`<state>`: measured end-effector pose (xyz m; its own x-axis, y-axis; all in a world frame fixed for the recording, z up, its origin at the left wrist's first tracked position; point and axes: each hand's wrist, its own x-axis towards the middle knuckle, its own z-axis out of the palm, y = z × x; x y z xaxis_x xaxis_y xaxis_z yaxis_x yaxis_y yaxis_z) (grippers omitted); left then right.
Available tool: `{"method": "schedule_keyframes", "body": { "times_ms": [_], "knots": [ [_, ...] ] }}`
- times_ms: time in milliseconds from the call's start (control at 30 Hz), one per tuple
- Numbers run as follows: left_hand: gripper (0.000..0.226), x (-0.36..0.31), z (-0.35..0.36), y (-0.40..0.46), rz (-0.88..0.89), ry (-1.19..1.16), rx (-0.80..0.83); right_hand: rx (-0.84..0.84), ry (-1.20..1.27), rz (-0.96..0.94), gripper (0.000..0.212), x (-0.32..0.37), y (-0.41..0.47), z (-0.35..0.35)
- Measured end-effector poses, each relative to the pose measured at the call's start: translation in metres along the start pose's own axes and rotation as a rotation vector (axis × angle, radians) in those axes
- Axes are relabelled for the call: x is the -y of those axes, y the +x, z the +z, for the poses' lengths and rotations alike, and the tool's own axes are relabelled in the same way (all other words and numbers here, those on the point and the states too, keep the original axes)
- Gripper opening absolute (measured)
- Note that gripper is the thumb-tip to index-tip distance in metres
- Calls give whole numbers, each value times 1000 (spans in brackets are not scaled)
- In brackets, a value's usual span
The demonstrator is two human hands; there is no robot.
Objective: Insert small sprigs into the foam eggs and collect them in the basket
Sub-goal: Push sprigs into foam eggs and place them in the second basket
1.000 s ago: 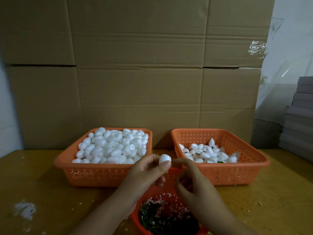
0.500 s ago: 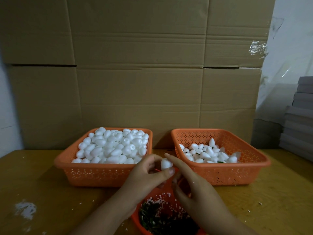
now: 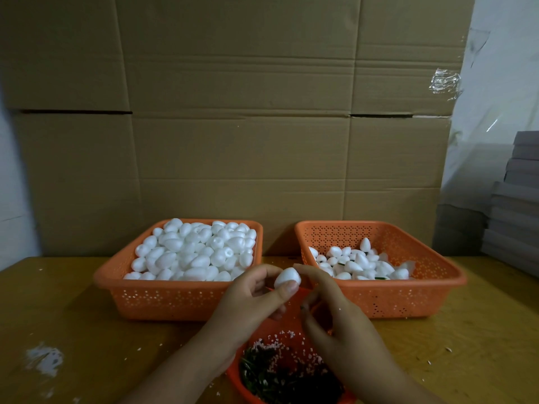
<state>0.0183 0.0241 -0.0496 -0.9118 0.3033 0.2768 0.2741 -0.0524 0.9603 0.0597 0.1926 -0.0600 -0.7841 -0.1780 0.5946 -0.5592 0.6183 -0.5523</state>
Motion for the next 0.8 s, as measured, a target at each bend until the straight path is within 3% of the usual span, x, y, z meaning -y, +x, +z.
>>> {"method": "schedule_keyframes", "body": {
  "times_ms": [800],
  "knots": [
    [26,-1,0,1,17,-86,-60,83,-66,39,49,-1,-1,1]
  ]
}}
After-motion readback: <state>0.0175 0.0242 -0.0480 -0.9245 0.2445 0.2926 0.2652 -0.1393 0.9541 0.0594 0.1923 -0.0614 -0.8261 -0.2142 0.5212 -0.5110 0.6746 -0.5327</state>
